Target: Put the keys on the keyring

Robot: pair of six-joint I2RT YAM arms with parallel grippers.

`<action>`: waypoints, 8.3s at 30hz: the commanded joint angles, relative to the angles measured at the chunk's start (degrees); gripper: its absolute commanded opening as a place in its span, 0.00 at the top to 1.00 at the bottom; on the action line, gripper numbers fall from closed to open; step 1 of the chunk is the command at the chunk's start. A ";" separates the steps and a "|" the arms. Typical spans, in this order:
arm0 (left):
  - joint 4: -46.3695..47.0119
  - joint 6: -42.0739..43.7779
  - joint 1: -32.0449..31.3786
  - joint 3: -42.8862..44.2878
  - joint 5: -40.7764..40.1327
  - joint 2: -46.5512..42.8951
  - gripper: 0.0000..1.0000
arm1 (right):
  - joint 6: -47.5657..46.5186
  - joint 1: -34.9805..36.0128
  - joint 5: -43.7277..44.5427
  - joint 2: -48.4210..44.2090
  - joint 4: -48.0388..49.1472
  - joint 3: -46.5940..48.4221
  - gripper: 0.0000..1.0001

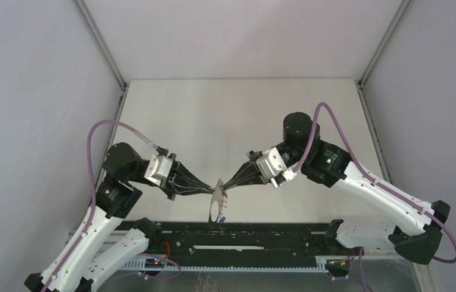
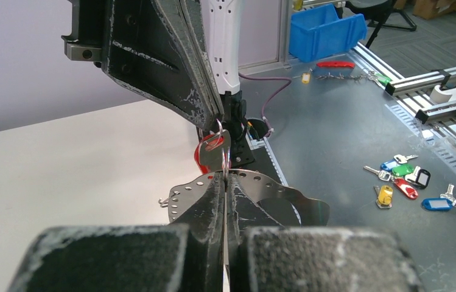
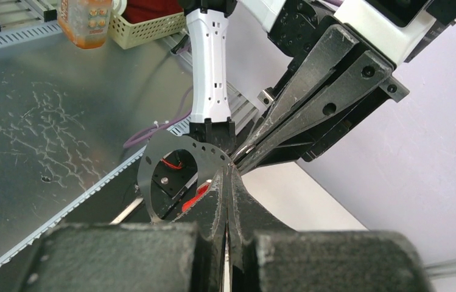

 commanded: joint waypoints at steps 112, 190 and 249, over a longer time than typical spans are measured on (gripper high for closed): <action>1.98 2.88 -1.61 2.87 -6.25 -0.59 1.00 | 14.19 3.93 10.80 10.41 4.80 9.56 1.00; 18.19 -8.85 14.93 -12.77 -14.87 -11.27 1.00 | 58.56 -9.78 81.61 55.39 1.24 20.01 0.44; 20.37 -11.49 14.90 -11.20 -14.80 -12.19 1.00 | 52.72 -11.07 67.06 39.17 10.13 2.12 1.00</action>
